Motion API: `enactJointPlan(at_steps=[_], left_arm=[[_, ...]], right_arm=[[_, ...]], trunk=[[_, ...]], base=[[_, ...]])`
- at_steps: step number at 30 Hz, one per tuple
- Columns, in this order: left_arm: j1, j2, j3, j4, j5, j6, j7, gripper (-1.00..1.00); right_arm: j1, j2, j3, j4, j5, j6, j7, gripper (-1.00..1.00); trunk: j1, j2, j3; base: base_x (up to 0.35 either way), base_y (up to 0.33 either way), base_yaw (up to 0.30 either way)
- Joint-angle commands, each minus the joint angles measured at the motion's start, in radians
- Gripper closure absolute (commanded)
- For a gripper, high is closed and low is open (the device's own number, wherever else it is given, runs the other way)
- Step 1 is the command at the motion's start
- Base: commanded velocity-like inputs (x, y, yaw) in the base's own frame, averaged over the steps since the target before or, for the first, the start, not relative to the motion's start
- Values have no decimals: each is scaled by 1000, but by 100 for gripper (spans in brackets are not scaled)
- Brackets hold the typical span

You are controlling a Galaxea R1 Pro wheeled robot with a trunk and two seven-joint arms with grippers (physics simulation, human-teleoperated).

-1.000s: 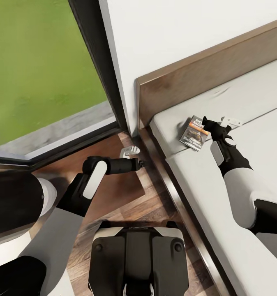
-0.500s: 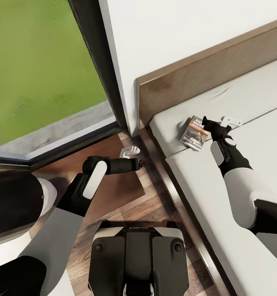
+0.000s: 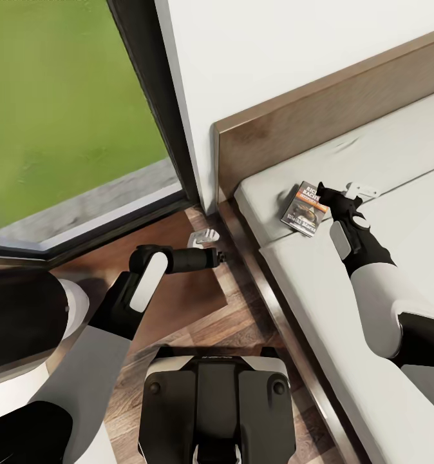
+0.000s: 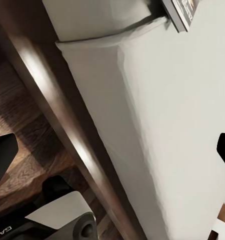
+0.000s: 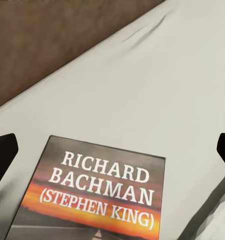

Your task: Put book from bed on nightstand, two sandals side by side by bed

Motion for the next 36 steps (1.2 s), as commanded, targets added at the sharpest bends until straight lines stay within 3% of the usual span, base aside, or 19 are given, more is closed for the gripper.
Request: enactJointPlan(at_steps=[1, 31, 33, 36], left_arm=[[0, 0, 1, 0, -9, 3, -8, -100], [0, 2, 1, 0, -9, 3, -9, -100], [0, 2, 1, 0, -9, 3, -9, -100], [0, 2, 1, 0, -9, 3, -9, -100]], right_arm=[[-1, 0, 2, 1, -10, -4, -1, -100], [-1, 1, 10, 3, -3, 4, 0, -100], [-1, 1, 11, 3, -3, 32, -2, -100], [-1, -3, 12, 0, -7, 143, 2, -100]], trunk=[[1, -2, -1], [1, -2, -1], [1, -2, -1], [1, -2, -1]], base=[[0, 0, 0], [38, 0, 0], [0, 0, 0], [0, 0, 0]])
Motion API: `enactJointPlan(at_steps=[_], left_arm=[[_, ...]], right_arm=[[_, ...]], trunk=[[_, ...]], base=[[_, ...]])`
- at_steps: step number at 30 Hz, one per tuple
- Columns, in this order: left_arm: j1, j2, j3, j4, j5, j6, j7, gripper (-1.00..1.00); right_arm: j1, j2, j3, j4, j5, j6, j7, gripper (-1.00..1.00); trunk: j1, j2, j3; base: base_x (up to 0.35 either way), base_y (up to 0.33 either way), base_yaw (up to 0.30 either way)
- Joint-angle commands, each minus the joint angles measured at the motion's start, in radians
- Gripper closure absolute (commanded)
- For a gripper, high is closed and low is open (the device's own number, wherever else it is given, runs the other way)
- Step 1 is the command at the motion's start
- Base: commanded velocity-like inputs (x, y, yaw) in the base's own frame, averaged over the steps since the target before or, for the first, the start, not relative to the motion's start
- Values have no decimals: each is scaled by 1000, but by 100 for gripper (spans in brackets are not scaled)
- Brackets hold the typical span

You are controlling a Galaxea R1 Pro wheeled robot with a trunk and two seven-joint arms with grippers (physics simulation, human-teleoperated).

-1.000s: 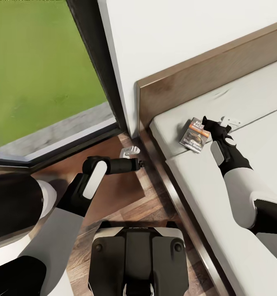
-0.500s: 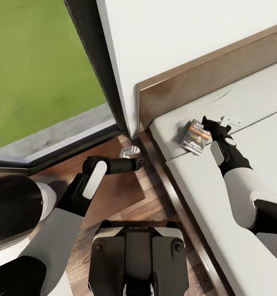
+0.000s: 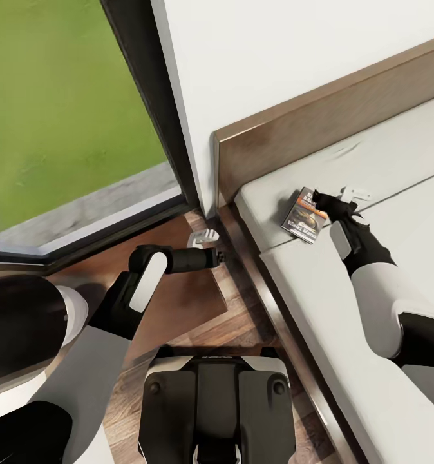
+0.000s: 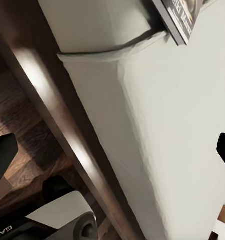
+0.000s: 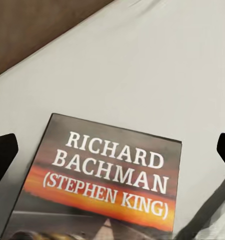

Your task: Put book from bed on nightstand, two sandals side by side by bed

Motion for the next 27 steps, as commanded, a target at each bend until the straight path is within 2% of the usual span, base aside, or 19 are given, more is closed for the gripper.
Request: enactJointPlan(at_steps=[1, 5, 18, 20, 27], left_arm=[[-1, 0, 1, 0, -8, 3, -9, -100], [0, 0, 1, 0, -8, 3, -9, -100], [0, 1, 1, 1, -10, 3, -7, -100], [0, 1, 1, 1, -14, 3, -7, -100], [0, 1, 1, 1, -16, 3, -7, -100]], right_arm=[[0, -1, 2, -4, -11, 41, -2, -100], [-2, -3, 3, -44, -16, 136, 0, -100], [-23, -5, 3, -69, -16, 230, 1, -100], [-55, -5, 3, -69, -16, 295, 0, -100], [-83, -5, 3, -71, -16, 345, 0, -100]], trunk=[[1, -2, -1], [1, -2, -1], [1, -2, -1], [1, -2, -1], [1, -2, -1]], base=[[0, 0, 0], [0, 0, 0], [0, 0, 0], [0, 0, 0], [0, 0, 0]])
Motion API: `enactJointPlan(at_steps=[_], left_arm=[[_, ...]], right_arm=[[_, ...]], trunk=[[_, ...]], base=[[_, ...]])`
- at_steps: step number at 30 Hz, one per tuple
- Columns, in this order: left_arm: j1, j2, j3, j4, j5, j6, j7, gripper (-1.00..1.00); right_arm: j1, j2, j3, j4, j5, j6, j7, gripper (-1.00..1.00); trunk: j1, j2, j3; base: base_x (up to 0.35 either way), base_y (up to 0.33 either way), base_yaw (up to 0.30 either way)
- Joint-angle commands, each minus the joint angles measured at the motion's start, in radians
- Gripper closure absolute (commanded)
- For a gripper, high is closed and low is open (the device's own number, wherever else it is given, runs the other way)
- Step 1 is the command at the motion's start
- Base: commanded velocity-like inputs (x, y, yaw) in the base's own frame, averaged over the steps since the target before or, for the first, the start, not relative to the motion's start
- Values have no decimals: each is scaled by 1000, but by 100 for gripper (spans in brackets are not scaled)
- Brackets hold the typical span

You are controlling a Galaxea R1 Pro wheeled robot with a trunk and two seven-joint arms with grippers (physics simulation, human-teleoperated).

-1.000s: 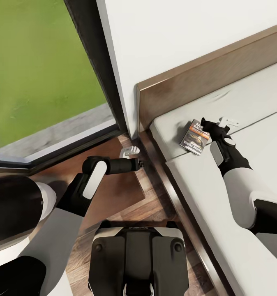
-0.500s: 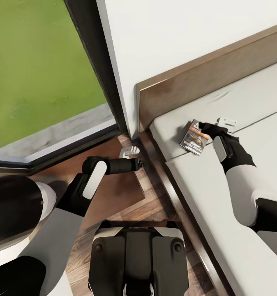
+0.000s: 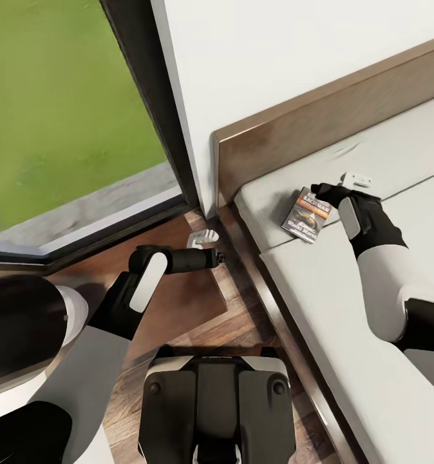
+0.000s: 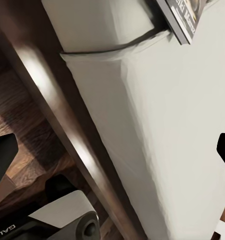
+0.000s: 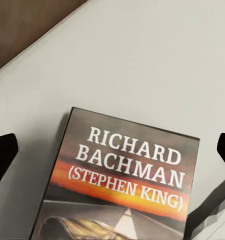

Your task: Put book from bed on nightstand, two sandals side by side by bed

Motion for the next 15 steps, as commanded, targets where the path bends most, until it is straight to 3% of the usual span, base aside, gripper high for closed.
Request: enactJointPlan(at_steps=[1, 7, 15], left_arm=[[0, 0, 1, 0, -9, 3, -9, -100], [0, 0, 1, 0, -10, 3, -9, -100], [0, 1, 1, 1, -11, 3, -7, -100]], right_arm=[[-22, 0, 1, -1, -10, 37, -7, -100], [-91, 0, 1, 7, -7, 146, -14, -100], [-147, 2, 1, 30, -1, 203, -14, -100]], trunk=[[1, -2, -1], [1, -2, -1], [1, -2, -1]], base=[[0, 0, 0], [0, 0, 0], [0, 0, 0]])
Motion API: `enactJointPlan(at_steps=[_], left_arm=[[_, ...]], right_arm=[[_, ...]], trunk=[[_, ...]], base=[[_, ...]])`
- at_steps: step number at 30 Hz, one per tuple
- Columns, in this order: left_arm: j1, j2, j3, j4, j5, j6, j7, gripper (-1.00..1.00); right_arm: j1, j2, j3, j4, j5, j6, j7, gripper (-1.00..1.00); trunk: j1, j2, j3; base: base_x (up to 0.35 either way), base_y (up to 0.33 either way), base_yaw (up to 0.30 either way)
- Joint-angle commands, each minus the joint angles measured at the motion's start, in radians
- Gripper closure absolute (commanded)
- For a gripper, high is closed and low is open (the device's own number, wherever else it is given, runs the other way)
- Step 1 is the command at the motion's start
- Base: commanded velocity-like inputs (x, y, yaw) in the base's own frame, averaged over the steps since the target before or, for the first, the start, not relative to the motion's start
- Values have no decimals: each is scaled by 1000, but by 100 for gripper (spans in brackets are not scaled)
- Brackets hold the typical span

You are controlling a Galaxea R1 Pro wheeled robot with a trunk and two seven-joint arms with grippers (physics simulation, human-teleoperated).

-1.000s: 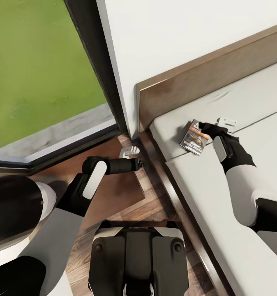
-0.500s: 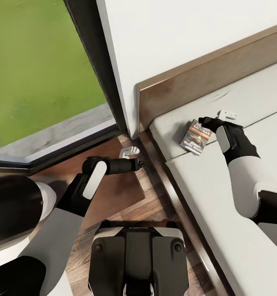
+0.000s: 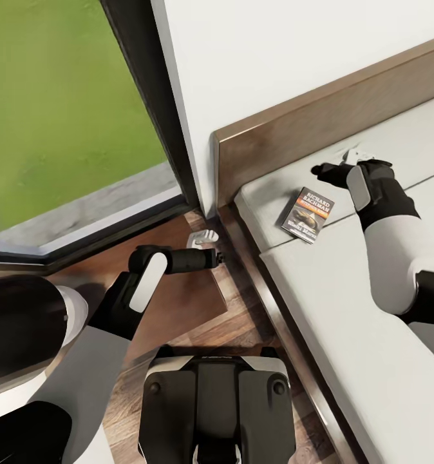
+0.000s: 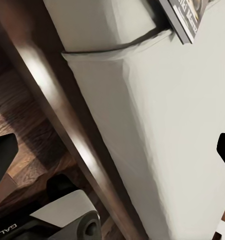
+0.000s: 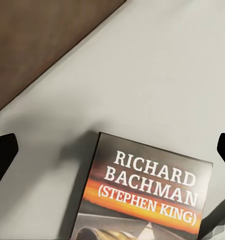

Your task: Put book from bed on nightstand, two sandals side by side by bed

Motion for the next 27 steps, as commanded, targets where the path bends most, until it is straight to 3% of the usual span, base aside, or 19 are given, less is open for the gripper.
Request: enactJointPlan(at_steps=[1, 11, 14, 15, 27], left_arm=[[0, 1, 1, 0, -8, 3, -9, -100], [3, 17, -3, 1, -10, 3, -7, -100], [3, 18, -3, 1, -10, 2, -8, -100], [4, 19, -4, 0, -9, 2, -9, -100], [4, 20, -4, 0, -10, 2, -9, -100]], right_arm=[[-1, 2, 1, -2, -9, 5, -6, -100], [-2, -1, 0, -2, -9, 14, -6, -100], [-2, -2, 0, -4, -9, 35, -6, -100], [-4, -2, 0, -7, -9, 78, -7, -100], [-82, -3, -2, -10, -16, 148, -6, -100]], trunk=[[1, -2, -1], [1, -2, -11], [1, -2, -16], [1, -2, -17], [1, -2, -37]], base=[[0, 0, 0], [0, 0, 0], [0, 0, 0], [0, 0, 0], [0, 0, 0]])
